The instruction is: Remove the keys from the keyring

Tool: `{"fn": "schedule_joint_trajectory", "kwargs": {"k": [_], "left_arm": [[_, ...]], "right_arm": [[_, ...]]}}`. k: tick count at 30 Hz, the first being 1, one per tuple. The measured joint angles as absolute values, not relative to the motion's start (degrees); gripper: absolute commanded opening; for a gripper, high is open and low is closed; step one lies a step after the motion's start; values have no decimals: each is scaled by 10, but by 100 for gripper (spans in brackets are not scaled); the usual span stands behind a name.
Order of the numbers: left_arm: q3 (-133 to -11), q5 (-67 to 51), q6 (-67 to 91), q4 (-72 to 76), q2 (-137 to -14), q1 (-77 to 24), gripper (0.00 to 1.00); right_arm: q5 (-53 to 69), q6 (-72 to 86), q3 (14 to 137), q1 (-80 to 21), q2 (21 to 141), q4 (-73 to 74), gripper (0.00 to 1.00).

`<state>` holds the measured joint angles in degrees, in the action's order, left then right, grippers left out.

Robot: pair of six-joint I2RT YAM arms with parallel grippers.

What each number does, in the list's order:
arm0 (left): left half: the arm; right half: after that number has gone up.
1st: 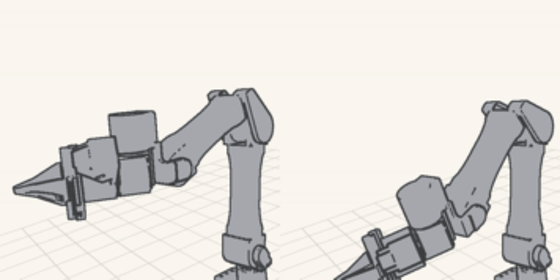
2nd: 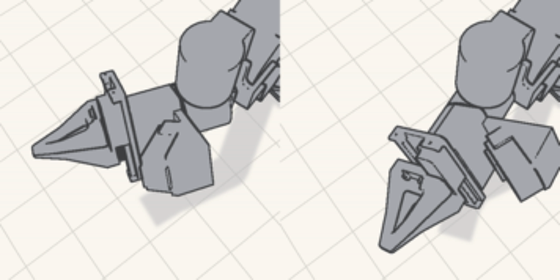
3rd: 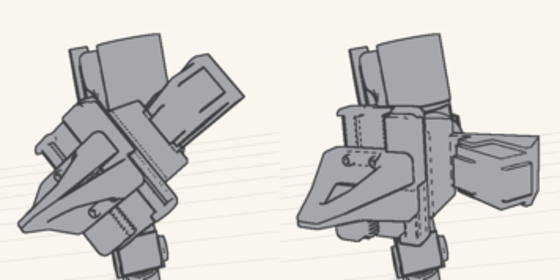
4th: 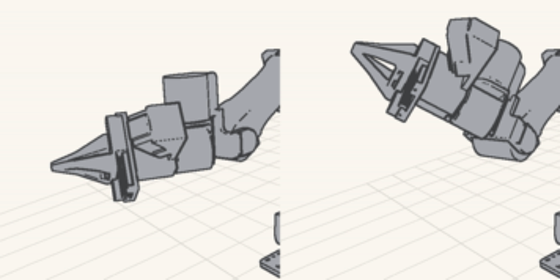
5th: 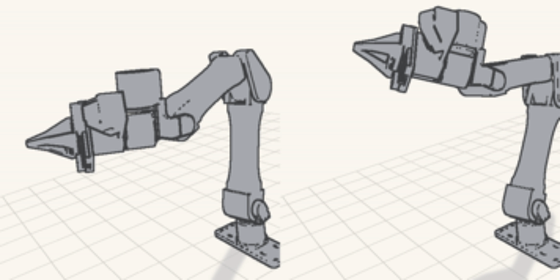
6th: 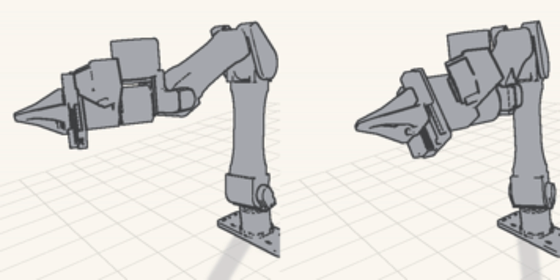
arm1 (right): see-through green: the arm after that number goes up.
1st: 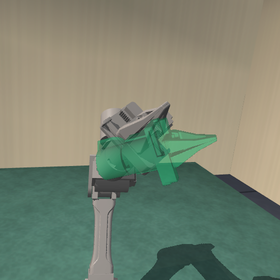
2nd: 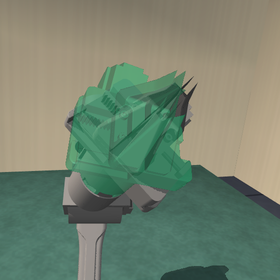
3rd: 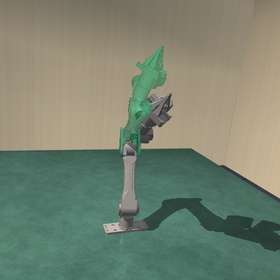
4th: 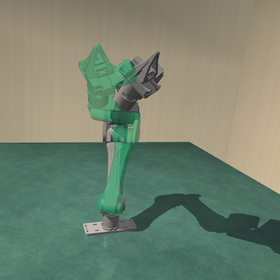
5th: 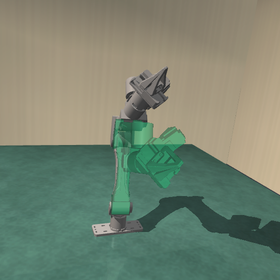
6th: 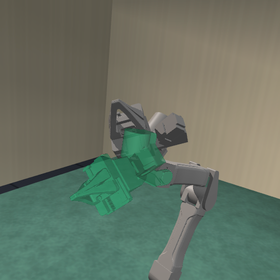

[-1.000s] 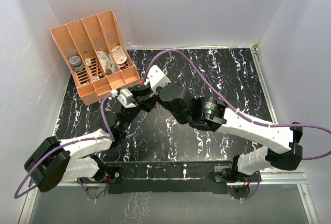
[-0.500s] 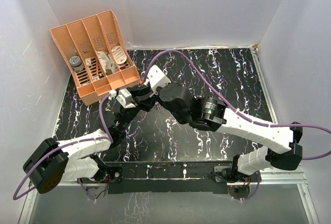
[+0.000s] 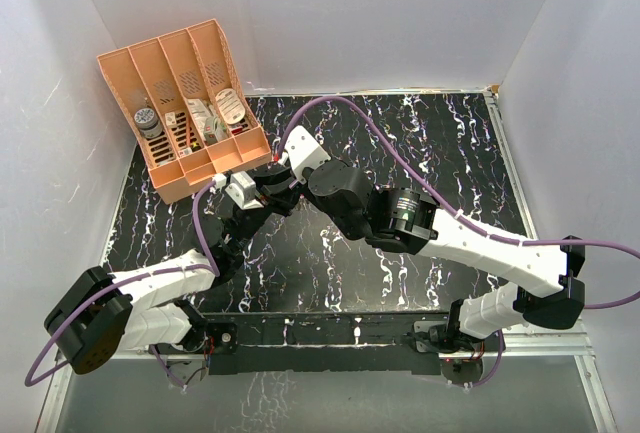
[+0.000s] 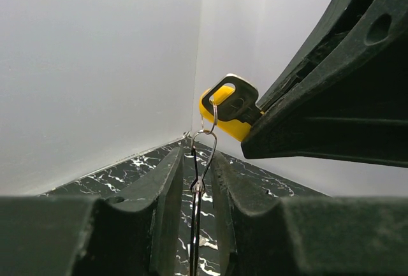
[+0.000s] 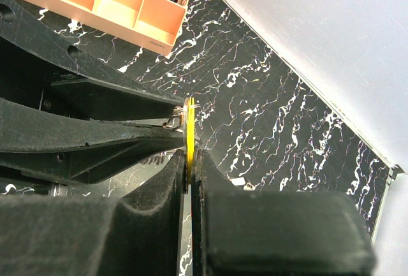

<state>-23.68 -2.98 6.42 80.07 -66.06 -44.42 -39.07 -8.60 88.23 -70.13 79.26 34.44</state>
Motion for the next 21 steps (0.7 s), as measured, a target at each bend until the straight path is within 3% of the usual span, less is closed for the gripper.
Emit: {"fn": "schedule_joint_trajectory", "kwargs": {"k": [11, 17, 21], "left_arm": [[-237, -27, 57, 801, -661, -447, 16], [-237, -20, 46, 794, -658, -450, 0], [-237, -12, 36, 778, -650, -451, 0]], "right_arm": [[-391, -85, 882, -701, 792, 344, 0], [-393, -85, 881, -701, 792, 344, 0], [-398, -85, 877, -701, 792, 344, 0]]}}
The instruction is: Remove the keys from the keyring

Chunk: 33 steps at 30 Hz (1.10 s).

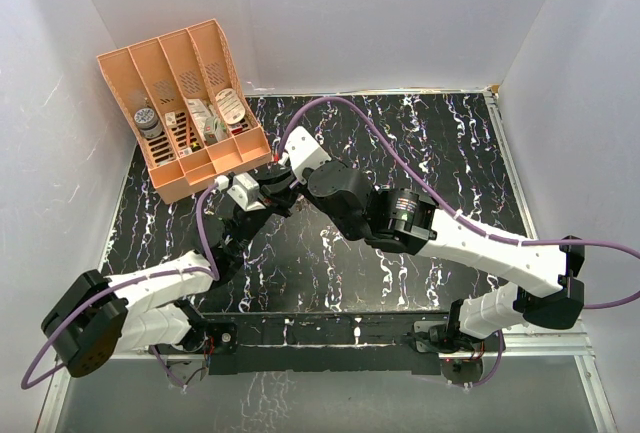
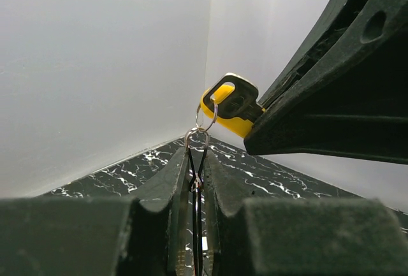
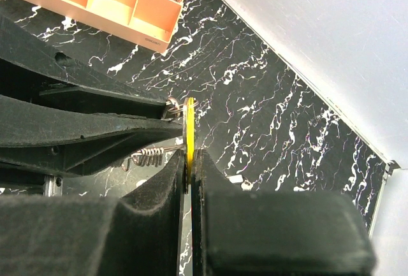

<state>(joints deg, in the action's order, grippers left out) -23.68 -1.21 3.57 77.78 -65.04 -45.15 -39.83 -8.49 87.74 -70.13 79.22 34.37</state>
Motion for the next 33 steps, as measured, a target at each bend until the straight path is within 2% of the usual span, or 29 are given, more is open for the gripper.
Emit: {"fn": "schedule_joint_trajectory", "kwargs": {"k": [8, 13, 27, 33], "left_arm": [[-248, -9, 1, 715, -620, -452, 0], [-258, -20, -29, 673, -595, -453, 0], [-317, -100, -159, 492, -527, -451, 0], [-348, -143, -222, 370, -497, -447, 0]], "right_arm": [[-406, -87, 882, -701, 793, 348, 0], [-406, -94, 932, -702, 818, 381, 0], [-409, -120, 1075, -713, 878, 529, 0], [-417, -124, 1081, -721, 885, 564, 0]]}}
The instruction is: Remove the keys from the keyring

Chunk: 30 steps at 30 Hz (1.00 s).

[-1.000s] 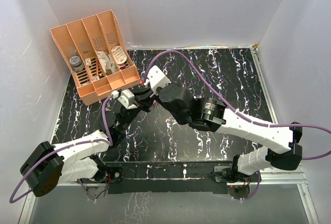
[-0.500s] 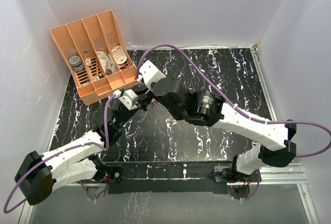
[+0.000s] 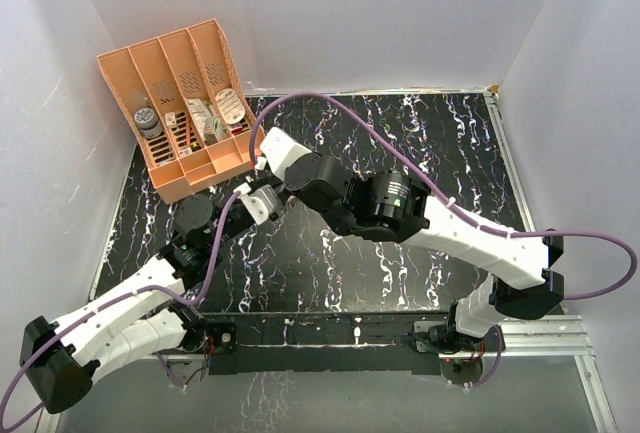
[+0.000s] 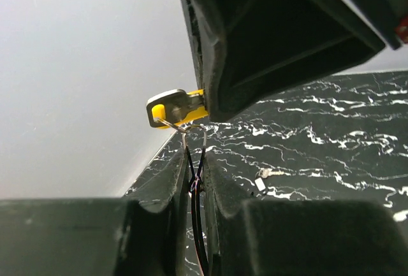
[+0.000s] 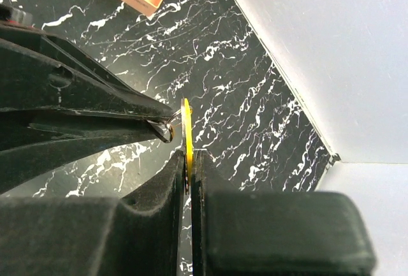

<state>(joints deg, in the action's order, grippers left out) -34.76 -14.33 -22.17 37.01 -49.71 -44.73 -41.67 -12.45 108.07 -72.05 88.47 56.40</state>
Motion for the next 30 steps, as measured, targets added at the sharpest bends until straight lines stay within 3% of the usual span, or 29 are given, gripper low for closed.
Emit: {"fn": "schedule_joint_trajectory", "kwargs": {"k": [10, 30], "left_arm": [[-368, -214, -263, 265, -446, -438, 0], [-371, -324, -221, 255, -434, -428, 0]], "right_arm": [[-397, -123, 1084, -730, 883, 583, 0], [-333, -124, 1032, -731, 838, 564, 0]]}}
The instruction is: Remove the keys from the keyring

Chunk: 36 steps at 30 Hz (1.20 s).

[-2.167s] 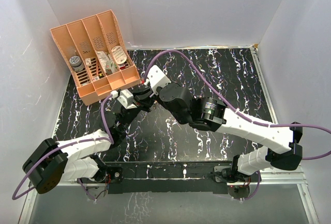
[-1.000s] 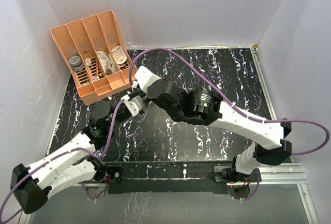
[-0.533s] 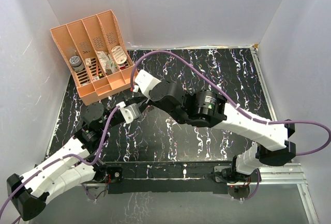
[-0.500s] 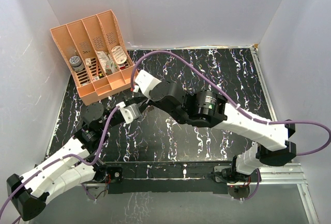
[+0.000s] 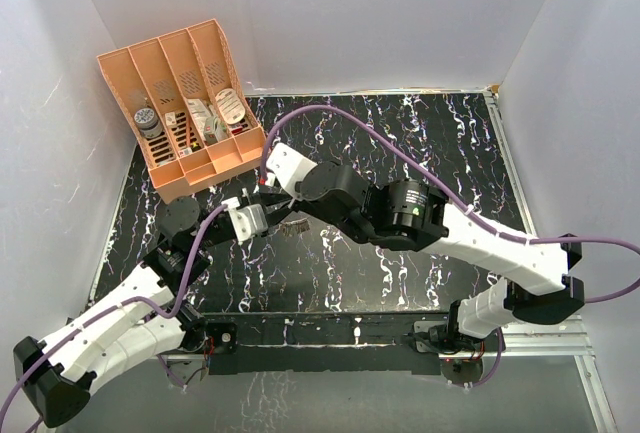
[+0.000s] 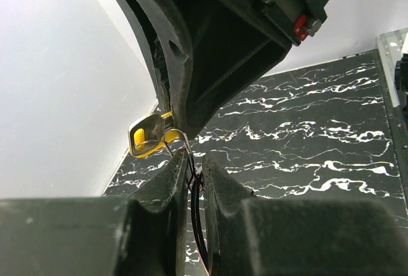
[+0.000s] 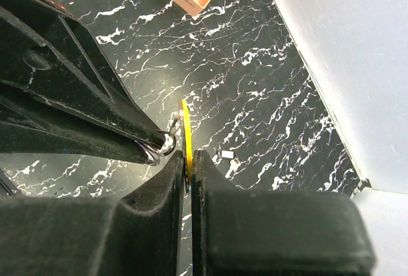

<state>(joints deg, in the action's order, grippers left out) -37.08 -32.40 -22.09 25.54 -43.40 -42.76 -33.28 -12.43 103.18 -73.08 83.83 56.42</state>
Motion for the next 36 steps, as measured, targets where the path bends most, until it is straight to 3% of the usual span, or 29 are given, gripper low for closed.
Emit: {"fn": "schedule_joint_trajectory", "kwargs": {"k": [23, 36], "left_arm": [[-343, -390, -96, 401, -373, -419, 0], [-337, -434, 60, 630, -451, -417, 0]], "right_arm": [[-270, -138, 919, -746, 754, 395, 0], [-226, -182, 712, -750, 616, 110, 0]]}}
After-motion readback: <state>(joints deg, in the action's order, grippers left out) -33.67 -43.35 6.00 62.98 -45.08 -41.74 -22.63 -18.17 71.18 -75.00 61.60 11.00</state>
